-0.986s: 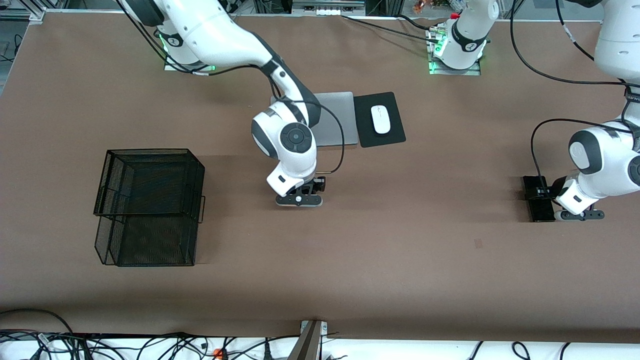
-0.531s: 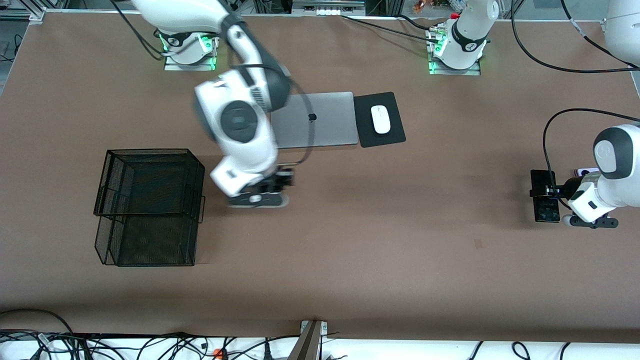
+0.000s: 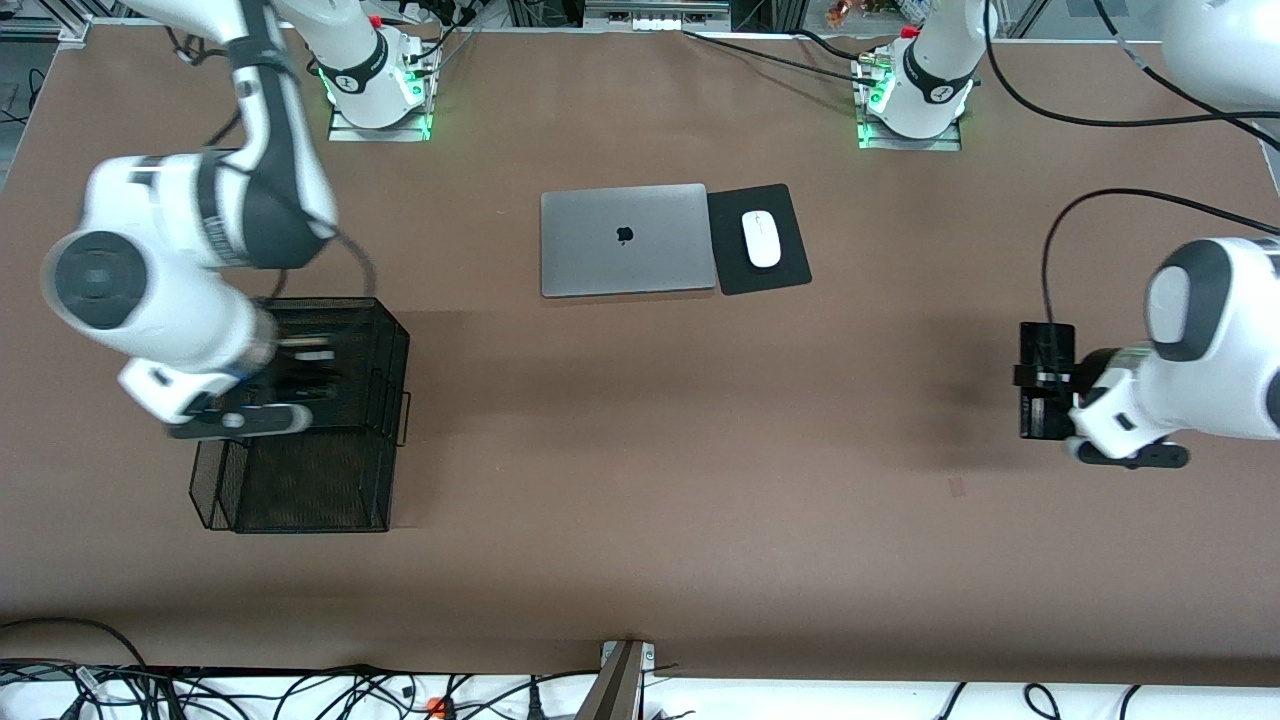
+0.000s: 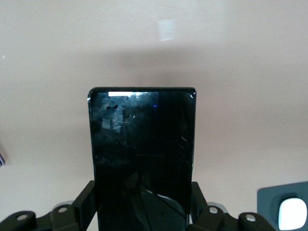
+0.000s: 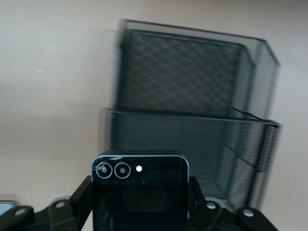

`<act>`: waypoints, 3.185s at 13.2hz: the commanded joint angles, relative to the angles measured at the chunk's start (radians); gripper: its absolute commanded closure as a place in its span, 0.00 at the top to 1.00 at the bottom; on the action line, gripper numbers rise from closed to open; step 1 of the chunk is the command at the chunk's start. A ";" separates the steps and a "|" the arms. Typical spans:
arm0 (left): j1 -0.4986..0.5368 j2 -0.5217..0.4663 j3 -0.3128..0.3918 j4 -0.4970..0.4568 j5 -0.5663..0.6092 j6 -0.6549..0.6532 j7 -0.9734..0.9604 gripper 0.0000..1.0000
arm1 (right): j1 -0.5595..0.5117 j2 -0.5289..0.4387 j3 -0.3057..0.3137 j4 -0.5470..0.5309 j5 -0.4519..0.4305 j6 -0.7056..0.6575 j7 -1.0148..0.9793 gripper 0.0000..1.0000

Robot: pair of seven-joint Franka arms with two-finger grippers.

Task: Place phones with both arms
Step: 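Drop the flip phone into the basket while the left gripper carries the tall phone, then set the tall phone down with the left gripper while the right gripper withdraws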

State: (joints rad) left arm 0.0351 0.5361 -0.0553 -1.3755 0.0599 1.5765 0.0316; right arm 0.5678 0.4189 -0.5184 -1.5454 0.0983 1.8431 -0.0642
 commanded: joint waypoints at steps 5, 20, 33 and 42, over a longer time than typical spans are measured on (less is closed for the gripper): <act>-0.337 0.080 0.012 0.118 -0.003 0.014 -0.220 0.15 | -0.028 0.015 -0.126 -0.255 0.176 0.271 -0.282 0.00; -0.759 0.380 0.014 0.098 -0.239 0.723 -0.723 0.17 | -0.057 0.074 -0.158 -0.104 0.201 0.090 -0.223 1.00; -0.771 0.351 0.028 0.093 -0.230 0.702 -0.722 1.00 | -0.045 -0.048 -0.169 0.044 0.138 -0.185 -0.111 1.00; -0.419 0.045 0.106 0.092 -0.169 0.073 -0.534 1.00 | -0.028 -0.095 0.071 0.082 0.043 -0.182 0.172 1.00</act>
State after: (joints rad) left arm -0.4534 0.6248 0.0652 -1.2453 -0.1409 1.7021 -0.5703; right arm 0.5391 0.3418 -0.5430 -1.4939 0.1811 1.6736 -0.0063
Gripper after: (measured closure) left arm 0.000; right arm 0.000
